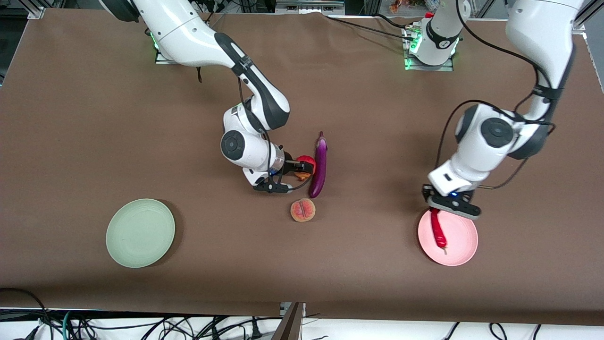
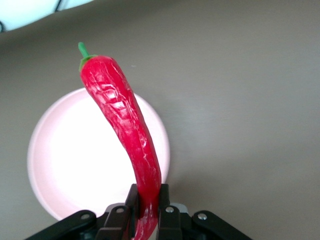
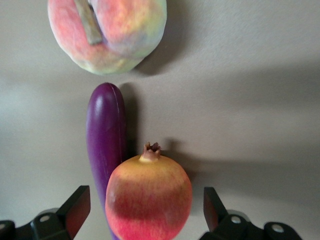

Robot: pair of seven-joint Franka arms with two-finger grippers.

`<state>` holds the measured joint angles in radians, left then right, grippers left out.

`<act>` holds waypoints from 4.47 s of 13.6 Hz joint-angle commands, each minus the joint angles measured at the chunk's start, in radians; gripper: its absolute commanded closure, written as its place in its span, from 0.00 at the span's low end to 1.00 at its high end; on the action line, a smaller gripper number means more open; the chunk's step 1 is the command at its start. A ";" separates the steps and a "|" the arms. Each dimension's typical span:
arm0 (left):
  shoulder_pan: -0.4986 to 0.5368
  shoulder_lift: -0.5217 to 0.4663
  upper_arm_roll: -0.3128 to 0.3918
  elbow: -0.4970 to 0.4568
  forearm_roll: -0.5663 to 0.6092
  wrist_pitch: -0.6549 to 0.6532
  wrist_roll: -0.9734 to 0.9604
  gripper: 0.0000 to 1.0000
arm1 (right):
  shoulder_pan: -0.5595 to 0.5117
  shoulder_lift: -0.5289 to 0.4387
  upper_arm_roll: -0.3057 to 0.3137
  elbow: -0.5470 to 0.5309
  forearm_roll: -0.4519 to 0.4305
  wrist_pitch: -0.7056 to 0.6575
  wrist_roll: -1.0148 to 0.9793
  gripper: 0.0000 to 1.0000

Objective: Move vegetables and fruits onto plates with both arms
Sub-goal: 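Carry the chili onto the pink plate while the right gripper carries the pomegranate, then release the pomegranate on the green plate while the left gripper reaches the eggplant, then grasp the eggplant with the left gripper while the right gripper reaches the peach, then carry the eggplant onto the pink plate while the right gripper grasps the peach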

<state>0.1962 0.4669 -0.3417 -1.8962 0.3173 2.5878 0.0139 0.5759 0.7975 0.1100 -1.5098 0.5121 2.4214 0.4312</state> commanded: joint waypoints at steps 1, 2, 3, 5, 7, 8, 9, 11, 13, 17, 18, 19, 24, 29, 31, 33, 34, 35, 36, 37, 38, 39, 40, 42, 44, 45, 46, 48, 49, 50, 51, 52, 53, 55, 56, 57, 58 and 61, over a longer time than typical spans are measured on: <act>0.037 0.114 0.007 0.136 0.031 -0.020 0.134 1.00 | 0.015 0.025 -0.001 0.017 0.026 0.031 0.001 0.02; 0.040 0.152 0.030 0.185 0.031 -0.018 0.224 1.00 | 0.022 0.028 -0.001 0.017 0.028 0.054 0.001 0.12; 0.049 0.197 0.041 0.236 0.025 -0.017 0.329 1.00 | 0.027 0.032 -0.001 0.017 0.026 0.067 0.001 0.27; 0.049 0.235 0.041 0.258 0.025 -0.017 0.380 1.00 | 0.027 0.032 -0.001 0.017 0.020 0.073 -0.002 0.71; 0.040 0.266 0.041 0.259 0.026 -0.015 0.374 1.00 | 0.027 0.017 -0.004 0.022 0.010 0.062 -0.008 0.81; 0.037 0.280 0.041 0.259 0.028 -0.014 0.373 1.00 | 0.018 -0.010 -0.010 0.020 0.009 0.051 -0.011 0.81; 0.037 0.288 0.041 0.258 0.023 -0.014 0.373 1.00 | 0.000 -0.039 -0.028 0.022 0.006 -0.008 -0.015 0.81; 0.032 0.285 0.035 0.241 0.019 -0.017 0.371 1.00 | -0.039 -0.105 -0.076 0.072 -0.058 -0.207 -0.028 0.81; 0.032 0.282 0.032 0.211 0.016 -0.020 0.370 1.00 | -0.100 -0.110 -0.098 0.169 -0.160 -0.390 -0.044 0.81; 0.038 0.265 0.017 0.187 0.016 -0.035 0.377 0.00 | -0.252 -0.123 -0.186 0.183 -0.379 -0.470 -0.364 0.80; 0.038 0.247 0.007 0.195 0.016 -0.082 0.377 0.00 | -0.314 -0.113 -0.188 0.183 -0.376 -0.469 -0.497 0.80; 0.038 0.221 -0.002 0.207 0.016 -0.136 0.377 0.00 | -0.371 -0.094 -0.187 0.183 -0.374 -0.455 -0.591 0.80; 0.038 0.102 -0.075 0.223 -0.090 -0.352 0.280 0.00 | -0.439 -0.032 -0.205 0.174 -0.431 -0.337 -0.761 0.80; -0.013 0.113 -0.253 0.216 -0.119 -0.393 -0.214 0.00 | -0.519 0.026 -0.205 0.163 -0.435 -0.220 -0.905 0.80; -0.124 0.136 -0.252 0.218 -0.118 -0.365 -0.346 0.00 | -0.545 0.038 -0.205 0.163 -0.435 -0.183 -0.966 0.80; -0.210 0.173 -0.250 0.204 -0.106 -0.304 -0.458 0.00 | -0.564 0.051 -0.205 0.160 -0.431 -0.159 -0.999 0.73; -0.245 0.203 -0.249 0.198 -0.104 -0.255 -0.474 0.00 | -0.564 0.052 -0.205 0.160 -0.420 -0.156 -0.993 0.37; -0.265 0.225 -0.249 0.184 -0.103 -0.195 -0.483 0.00 | -0.564 0.051 -0.205 0.160 -0.411 -0.154 -0.987 0.00; -0.297 0.230 -0.244 0.157 -0.101 -0.139 -0.524 0.00 | -0.562 0.043 -0.194 0.166 -0.402 -0.165 -0.990 0.00; -0.329 0.233 -0.228 0.132 -0.092 -0.105 -0.555 0.00 | -0.551 0.029 -0.176 0.168 -0.391 -0.172 -0.987 0.00; -0.366 0.234 -0.205 0.125 -0.057 -0.097 -0.574 0.00 | -0.548 0.022 -0.141 0.171 -0.365 -0.194 -0.980 0.00; -0.404 0.236 -0.179 0.121 -0.022 -0.097 -0.610 0.00 | -0.548 0.014 -0.101 0.192 -0.333 -0.240 -0.938 0.00; -0.440 0.249 -0.154 0.121 0.008 -0.094 -0.653 0.05 | -0.548 0.012 -0.076 0.221 -0.311 -0.287 -0.842 0.00; -0.494 0.265 -0.111 0.123 0.067 -0.094 -0.704 0.13 | -0.545 0.011 -0.014 0.235 -0.308 -0.303 -0.691 0.00; -0.506 0.280 -0.102 0.124 0.095 -0.094 -0.723 0.41 | -0.545 0.011 0.049 0.237 -0.308 -0.295 -0.597 0.00; -0.506 0.282 -0.103 0.124 0.095 -0.095 -0.736 0.52 | -0.545 0.011 0.086 0.235 -0.308 -0.292 -0.551 0.00; -0.499 0.280 -0.105 0.124 0.095 -0.097 -0.738 0.75 | -0.545 0.012 0.123 0.235 -0.308 -0.289 -0.495 0.00; -0.483 0.266 -0.105 0.131 0.095 -0.109 -0.743 0.90 | -0.498 0.017 0.146 0.235 -0.311 -0.247 -0.352 0.00; -0.472 0.242 -0.103 0.131 0.092 -0.135 -0.755 0.90 | -0.457 0.017 0.146 0.231 -0.311 -0.213 -0.291 0.00; -0.448 0.225 -0.103 0.143 0.092 -0.194 -0.769 0.90 | -0.424 0.025 0.146 0.229 -0.311 -0.184 -0.222 0.00; -0.419 0.193 -0.103 0.146 0.092 -0.246 -0.767 0.93 | -0.388 0.035 0.146 0.229 -0.313 -0.145 -0.160 0.00; -0.376 0.155 -0.105 0.146 0.094 -0.271 -0.758 0.94 | -0.346 0.046 0.145 0.229 -0.317 -0.087 -0.108 0.00; -0.332 0.116 -0.108 0.146 0.094 -0.300 -0.756 0.94 | -0.311 0.063 0.142 0.227 -0.320 -0.017 -0.059 0.00; -0.290 0.063 -0.105 0.157 0.095 -0.363 -0.755 0.94 | -0.251 0.103 0.140 0.227 -0.323 0.112 0.018 0.00; -0.264 0.058 -0.102 0.175 0.097 -0.405 -0.731 0.94 | -0.225 0.121 0.137 0.227 -0.325 0.173 0.037 0.00; -0.235 0.056 -0.102 0.193 0.097 -0.441 -0.673 0.94 | -0.199 0.136 0.128 0.227 -0.325 0.220 0.041 0.00; -0.197 0.056 -0.100 0.215 0.097 -0.468 -0.596 0.94 | -0.167 0.149 0.105 0.227 -0.325 0.254 0.044 0.00; -0.057 0.064 -0.100 0.249 0.098 -0.474 -0.325 0.94 | -0.052 0.190 0.013 0.227 -0.322 0.330 0.066 0.00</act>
<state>0.0564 0.5187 -0.4296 -1.6783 0.3913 2.1350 -0.4644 0.4589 0.9677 0.1796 -1.2875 0.1914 2.7009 0.4636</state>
